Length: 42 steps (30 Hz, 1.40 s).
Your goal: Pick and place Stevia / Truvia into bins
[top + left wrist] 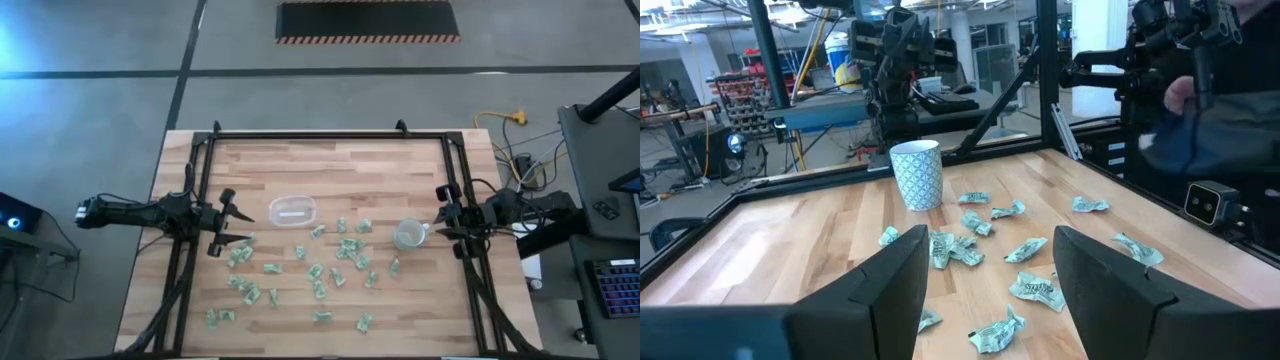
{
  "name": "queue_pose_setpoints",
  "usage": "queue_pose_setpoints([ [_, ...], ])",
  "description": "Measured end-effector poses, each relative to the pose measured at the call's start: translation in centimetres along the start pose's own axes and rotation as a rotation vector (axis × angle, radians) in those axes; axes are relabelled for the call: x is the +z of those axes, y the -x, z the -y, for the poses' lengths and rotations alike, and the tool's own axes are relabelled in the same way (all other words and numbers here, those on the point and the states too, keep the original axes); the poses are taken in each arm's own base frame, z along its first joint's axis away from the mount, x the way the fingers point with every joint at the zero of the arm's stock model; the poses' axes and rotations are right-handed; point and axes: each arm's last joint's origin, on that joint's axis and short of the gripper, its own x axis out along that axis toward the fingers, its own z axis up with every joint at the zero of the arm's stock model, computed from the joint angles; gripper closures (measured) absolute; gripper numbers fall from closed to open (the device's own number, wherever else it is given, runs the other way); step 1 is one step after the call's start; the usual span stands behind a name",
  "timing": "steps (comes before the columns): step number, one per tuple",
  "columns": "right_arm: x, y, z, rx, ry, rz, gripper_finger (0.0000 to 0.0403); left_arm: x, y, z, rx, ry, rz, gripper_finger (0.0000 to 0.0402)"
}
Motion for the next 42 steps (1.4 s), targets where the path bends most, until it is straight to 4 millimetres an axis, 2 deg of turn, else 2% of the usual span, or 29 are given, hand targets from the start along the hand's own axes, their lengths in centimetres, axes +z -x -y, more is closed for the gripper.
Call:
queue_pose_setpoints([
  [19, 0.0, 0.0, 0.0, 0.0, -0.002, 0.0, 0.0335, 0.0, 0.0, 0.0, 0.0, 0.0, 0.0, 0.0202],
  [27, 0.6, 0.0, 0.1, -0.005, -0.149, 0.059, 0.0335, 0.0, 0.0, 0.0, -0.012, -0.006, 0.005, 0.0202],
  [32, 1.2, 0.1, 0.2, -0.003, -0.241, 0.121, 0.0335, 0.2, 0.0, 0.2, -0.059, -0.087, 0.024, 0.0202],
  [36, 1.4, 0.1, 0.2, -0.004, -0.237, 0.138, 0.0335, 0.6, 0.0, 0.1, -0.053, -0.081, 0.063, 0.0202],
  [42, 2.0, 0.0, 0.3, -0.016, -0.019, 0.166, 0.0335, 1.2, 0.0, 0.1, -0.064, 0.228, 0.12, 0.0202],
])
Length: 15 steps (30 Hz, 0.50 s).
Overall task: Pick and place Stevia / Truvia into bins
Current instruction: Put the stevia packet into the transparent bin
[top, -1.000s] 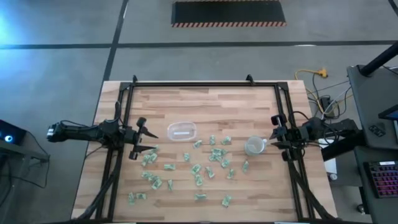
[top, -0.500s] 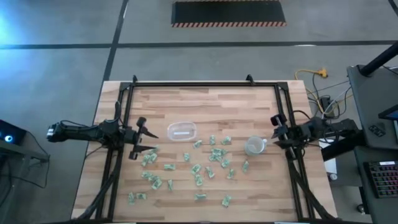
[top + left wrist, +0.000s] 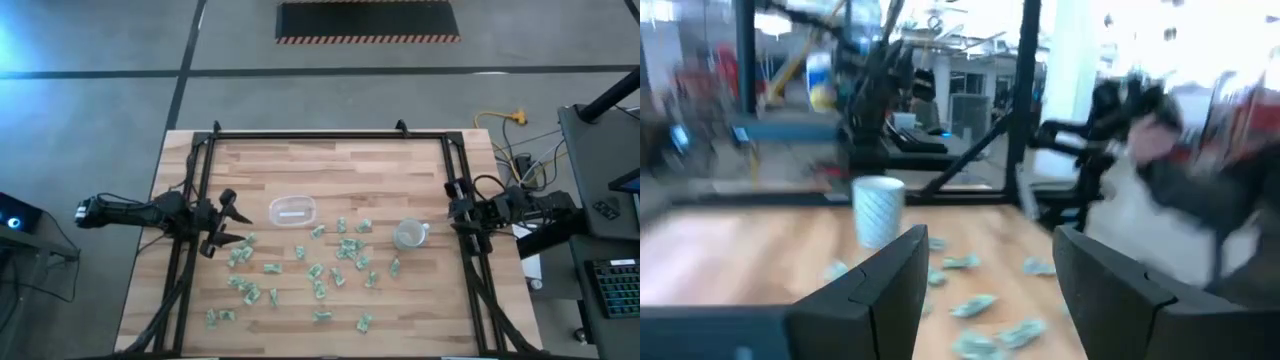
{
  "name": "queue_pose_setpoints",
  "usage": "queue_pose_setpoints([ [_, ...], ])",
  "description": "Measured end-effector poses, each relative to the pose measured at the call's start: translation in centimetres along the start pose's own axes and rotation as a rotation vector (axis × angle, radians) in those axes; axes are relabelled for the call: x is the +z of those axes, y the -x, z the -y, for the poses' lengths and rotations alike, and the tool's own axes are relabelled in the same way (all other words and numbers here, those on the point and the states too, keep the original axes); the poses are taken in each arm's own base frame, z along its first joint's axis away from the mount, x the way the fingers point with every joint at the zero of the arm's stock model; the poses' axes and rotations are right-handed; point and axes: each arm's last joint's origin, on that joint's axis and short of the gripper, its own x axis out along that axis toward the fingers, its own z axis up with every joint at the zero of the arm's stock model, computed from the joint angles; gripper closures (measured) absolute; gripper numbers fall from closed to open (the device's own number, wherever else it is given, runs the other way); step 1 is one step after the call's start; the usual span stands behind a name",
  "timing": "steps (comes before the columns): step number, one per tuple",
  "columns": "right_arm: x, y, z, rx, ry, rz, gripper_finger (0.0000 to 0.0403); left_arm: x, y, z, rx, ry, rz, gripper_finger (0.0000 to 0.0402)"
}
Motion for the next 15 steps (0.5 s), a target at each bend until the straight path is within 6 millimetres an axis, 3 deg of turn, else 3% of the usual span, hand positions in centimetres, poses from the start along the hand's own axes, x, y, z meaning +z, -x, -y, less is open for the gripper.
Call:
queue_pose_setpoints([
  [6, 1.4, -1.6, 0.6, -0.028, -0.006, -0.033, 0.0335, 0.4, 0.0, 0.0, -0.002, 0.059, 0.041, 0.0202],
  [15, 1.1, -7.5, 1.5, 0.1, 0.072, -0.42, 0.0335, 1.3, 0.1, 0.2, -0.015, 0.045, 0.133, 0.0202],
])
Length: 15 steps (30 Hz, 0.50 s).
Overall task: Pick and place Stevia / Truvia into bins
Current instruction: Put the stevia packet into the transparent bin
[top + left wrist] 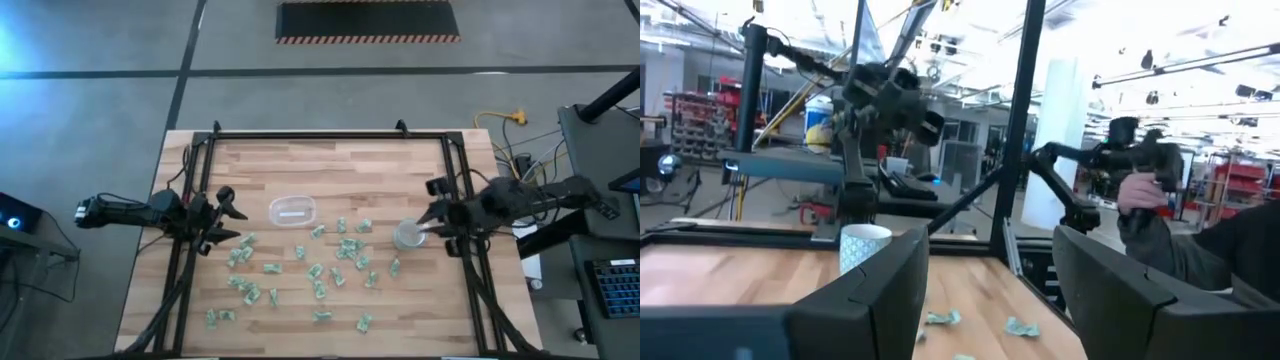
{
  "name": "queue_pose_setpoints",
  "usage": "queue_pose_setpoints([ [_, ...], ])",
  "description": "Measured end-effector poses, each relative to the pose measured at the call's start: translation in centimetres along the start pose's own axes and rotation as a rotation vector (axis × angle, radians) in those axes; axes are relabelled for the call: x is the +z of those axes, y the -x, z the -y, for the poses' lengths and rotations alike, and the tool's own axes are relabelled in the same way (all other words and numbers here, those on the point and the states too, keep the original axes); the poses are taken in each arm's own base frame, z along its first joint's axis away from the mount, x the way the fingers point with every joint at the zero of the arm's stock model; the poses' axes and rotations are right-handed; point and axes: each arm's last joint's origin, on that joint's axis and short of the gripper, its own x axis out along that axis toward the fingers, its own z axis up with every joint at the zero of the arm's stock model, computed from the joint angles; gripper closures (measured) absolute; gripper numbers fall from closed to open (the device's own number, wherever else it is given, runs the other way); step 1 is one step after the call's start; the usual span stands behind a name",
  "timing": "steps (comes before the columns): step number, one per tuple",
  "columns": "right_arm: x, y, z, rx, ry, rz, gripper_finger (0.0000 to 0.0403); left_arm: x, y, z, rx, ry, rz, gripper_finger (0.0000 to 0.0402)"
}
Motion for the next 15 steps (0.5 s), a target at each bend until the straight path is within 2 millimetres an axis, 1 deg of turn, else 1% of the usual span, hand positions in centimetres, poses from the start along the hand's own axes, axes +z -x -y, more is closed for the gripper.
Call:
queue_pose_setpoints([
  [5, 0.5, -3.1, 0.6, 0.069, -0.1, -0.188, 0.0335, -0.1, -0.1, 0.0, 0.002, 0.003, -0.012, 0.0202],
  [10, 0.1, -6.0, 0.7, 0.129, -0.191, -0.396, 0.0335, -0.4, -0.2, -0.1, 0.008, 0.008, -0.036, 0.0202],
  [15, -0.8, -8.9, 0.4, 0.161, -0.275, -0.549, 0.0335, -0.6, -0.4, -0.2, 0.016, 0.092, -0.061, 0.0202],
])
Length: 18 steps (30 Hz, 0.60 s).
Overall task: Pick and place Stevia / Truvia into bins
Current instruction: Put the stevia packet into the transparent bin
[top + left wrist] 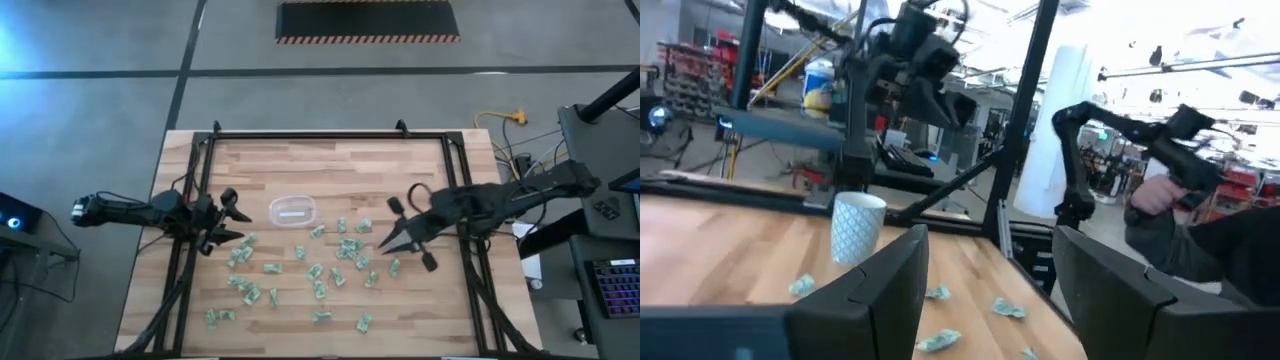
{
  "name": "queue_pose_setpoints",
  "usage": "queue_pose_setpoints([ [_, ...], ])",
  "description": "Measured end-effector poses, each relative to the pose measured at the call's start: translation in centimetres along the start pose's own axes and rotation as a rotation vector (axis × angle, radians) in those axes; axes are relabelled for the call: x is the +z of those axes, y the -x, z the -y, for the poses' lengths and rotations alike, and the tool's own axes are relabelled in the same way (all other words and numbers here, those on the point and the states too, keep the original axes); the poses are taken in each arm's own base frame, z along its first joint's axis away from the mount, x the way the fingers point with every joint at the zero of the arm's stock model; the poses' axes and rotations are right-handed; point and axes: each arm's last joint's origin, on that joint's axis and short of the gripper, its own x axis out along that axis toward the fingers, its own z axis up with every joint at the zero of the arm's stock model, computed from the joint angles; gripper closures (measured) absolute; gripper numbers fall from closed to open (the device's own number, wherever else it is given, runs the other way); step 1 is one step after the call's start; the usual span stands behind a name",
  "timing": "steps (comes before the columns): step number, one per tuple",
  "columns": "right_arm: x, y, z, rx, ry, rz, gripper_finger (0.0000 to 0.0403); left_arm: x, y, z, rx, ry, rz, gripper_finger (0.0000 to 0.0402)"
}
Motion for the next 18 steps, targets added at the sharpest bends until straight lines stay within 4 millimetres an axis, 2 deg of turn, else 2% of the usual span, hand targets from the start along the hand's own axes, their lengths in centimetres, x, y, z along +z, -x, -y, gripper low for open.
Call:
queue_pose_setpoints([
  [5, 0.2, -3.8, 0.0, -0.019, -0.007, -0.09, 0.0335, -0.5, -0.3, -0.2, 0.011, 0.008, -0.056, 0.0202],
  [11, -1.0, -8.6, 0.7, -0.224, 0.015, -0.288, 0.0335, -0.9, -0.7, -0.4, 0.027, 0.016, -0.094, 0.0202],
  [16, -2.3, -10.7, 1.8, -0.485, 0.029, -0.552, 0.0335, -1.4, -1.0, -0.6, 0.052, 0.024, -0.181, 0.0202],
  [18, -2.5, -11.2, 2.1, -0.53, 0.023, -0.623, 0.0335, -1.4, -1.1, -0.7, 0.082, 0.021, -0.227, 0.0203],
])
